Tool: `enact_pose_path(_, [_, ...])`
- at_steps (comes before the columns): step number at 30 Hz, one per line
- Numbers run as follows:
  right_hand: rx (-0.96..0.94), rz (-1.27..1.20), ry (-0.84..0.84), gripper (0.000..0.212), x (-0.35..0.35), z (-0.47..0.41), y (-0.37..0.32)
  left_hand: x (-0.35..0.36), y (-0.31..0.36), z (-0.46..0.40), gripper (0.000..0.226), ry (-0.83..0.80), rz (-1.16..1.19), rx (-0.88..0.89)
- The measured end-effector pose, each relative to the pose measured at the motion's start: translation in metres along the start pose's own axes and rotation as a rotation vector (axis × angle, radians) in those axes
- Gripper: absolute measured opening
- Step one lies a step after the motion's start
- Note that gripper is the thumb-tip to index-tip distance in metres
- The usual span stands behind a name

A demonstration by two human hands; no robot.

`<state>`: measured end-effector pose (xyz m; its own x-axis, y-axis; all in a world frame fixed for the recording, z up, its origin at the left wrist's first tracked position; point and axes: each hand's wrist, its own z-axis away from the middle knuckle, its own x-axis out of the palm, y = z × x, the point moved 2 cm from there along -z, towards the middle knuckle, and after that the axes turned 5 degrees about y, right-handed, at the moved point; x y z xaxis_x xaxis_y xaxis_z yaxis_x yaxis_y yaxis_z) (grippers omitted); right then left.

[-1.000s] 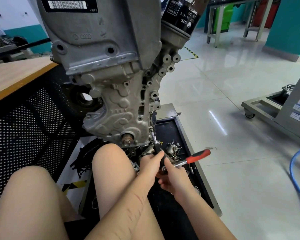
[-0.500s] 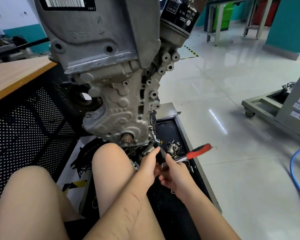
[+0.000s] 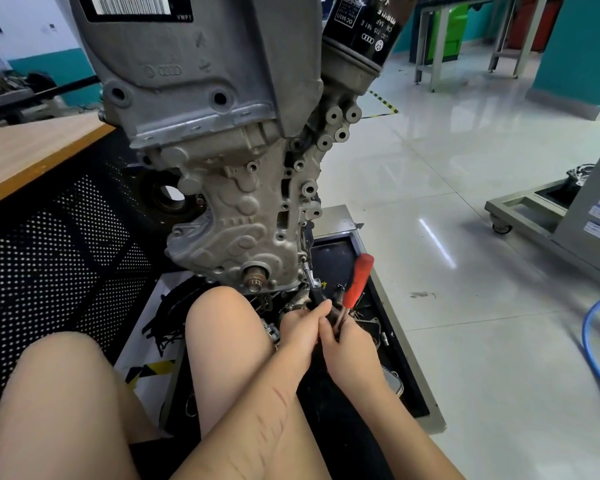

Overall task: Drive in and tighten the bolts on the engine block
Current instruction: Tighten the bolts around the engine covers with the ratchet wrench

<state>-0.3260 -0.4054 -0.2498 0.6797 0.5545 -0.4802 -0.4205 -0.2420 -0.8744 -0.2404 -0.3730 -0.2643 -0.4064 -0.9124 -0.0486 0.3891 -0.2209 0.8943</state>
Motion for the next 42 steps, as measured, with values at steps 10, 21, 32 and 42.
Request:
enact_pose_path(10, [0.597, -0.929, -0.210, 0.030, -0.0073, 0.0006, -0.0069, 0.0048, 0.0040, 0.0055, 0.031, -0.152, 0.129, -0.254])
enact_pose_path(21, [0.020, -0.015, 0.007, 0.028, 0.0002, -0.0014, 0.0000, 0.0036, 0.0014, 0.0028, 0.026, -0.019, -0.024, -0.034])
enact_pose_path(32, [0.543, -0.815, -0.182, 0.034, -0.0055, -0.0032, -0.0038, 0.0045, 0.0045, 0.0074, 0.027, -0.107, 0.151, -0.257])
enact_pose_path(42, [0.163, -0.218, -0.011, 0.034, -0.0050, -0.0034, 0.0003, 0.0021, 0.0054, 0.0074, 0.036, 0.035, -0.342, 0.128])
